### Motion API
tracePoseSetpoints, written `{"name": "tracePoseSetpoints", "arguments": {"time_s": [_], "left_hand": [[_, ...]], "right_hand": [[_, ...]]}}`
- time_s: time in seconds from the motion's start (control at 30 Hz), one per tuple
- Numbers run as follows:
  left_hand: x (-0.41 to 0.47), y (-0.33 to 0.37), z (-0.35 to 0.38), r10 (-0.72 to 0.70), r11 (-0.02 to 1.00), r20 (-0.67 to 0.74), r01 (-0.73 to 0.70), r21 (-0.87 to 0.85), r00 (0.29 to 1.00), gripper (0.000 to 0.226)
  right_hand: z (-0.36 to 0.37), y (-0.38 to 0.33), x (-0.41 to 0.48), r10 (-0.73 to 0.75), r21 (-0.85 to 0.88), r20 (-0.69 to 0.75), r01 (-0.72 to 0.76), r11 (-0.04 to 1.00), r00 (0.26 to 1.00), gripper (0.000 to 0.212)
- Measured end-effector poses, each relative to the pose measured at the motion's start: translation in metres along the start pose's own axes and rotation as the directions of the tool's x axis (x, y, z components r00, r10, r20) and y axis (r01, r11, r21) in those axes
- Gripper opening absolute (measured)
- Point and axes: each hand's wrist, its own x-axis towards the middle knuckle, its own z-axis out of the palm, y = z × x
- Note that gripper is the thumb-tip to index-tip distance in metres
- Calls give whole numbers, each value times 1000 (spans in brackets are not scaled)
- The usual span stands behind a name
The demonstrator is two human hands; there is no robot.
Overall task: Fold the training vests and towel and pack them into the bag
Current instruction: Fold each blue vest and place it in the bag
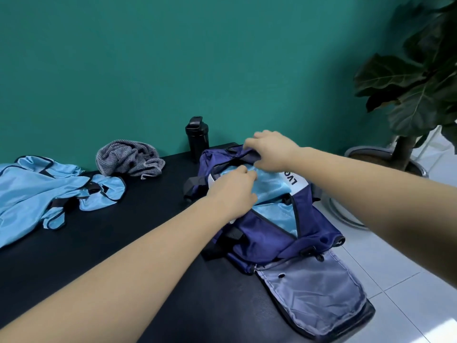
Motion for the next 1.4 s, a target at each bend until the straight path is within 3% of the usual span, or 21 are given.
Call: {"name": "tracePoseSetpoints", "arguments": {"time_s": [0.07, 0.2, 0.3, 0.47, 0.7, 0.8, 0.93, 0.97, 1.07, 1.27, 1.4], "left_hand": [[15, 6, 6, 23, 1000, 42, -22, -9, 999, 53], [33, 12, 19, 35, 999, 133, -29, -40, 991, 61], [40, 10, 28, 2, 999, 202, 5, -34, 979, 67], [48, 11, 37, -39, 999, 286, 37, 12, 957, 71], [61, 14, 53, -102, 978, 361, 27, 205, 927, 72], [63, 16, 55, -103, 978, 339, 34, 204, 935, 65], [63, 20, 51, -84, 994, 300, 57, 98, 950, 65], [64, 22, 52, -71, 996, 272, 52, 77, 960, 67], [68, 27, 58, -57, 998, 203, 53, 26, 977, 70], [74, 30, 60, -67, 997, 286, 58, 41, 956, 71], [55, 22, 39, 6, 998, 125, -13, 57, 992, 61]], "right_hand": [[2, 13, -16, 69, -93, -22, -71, 993, 997, 67], [22, 20, -51, 208, -167, 160, -181, 969, 965, 125], [41, 13, -73, 224, -226, 224, -173, 959, 949, 142], [41, 2, -81, 257, -369, 160, -184, 911, 953, 125], [11, -4, -91, 268, -545, 207, -116, 830, 941, 115], [6, -1, -91, 249, -486, 71, -184, 854, 966, 101], [-13, 4, -92, 243, -379, -37, -239, 894, 969, 24], [-17, 5, -93, 248, -337, -47, -249, 908, 968, 17], [-19, 8, -93, 258, -247, -113, -278, 928, 960, 14], [-2, 12, -96, 304, -115, -181, -327, 938, 935, 11], [6, 11, -102, 367, 65, -223, -362, 930, 903, 15]]}}
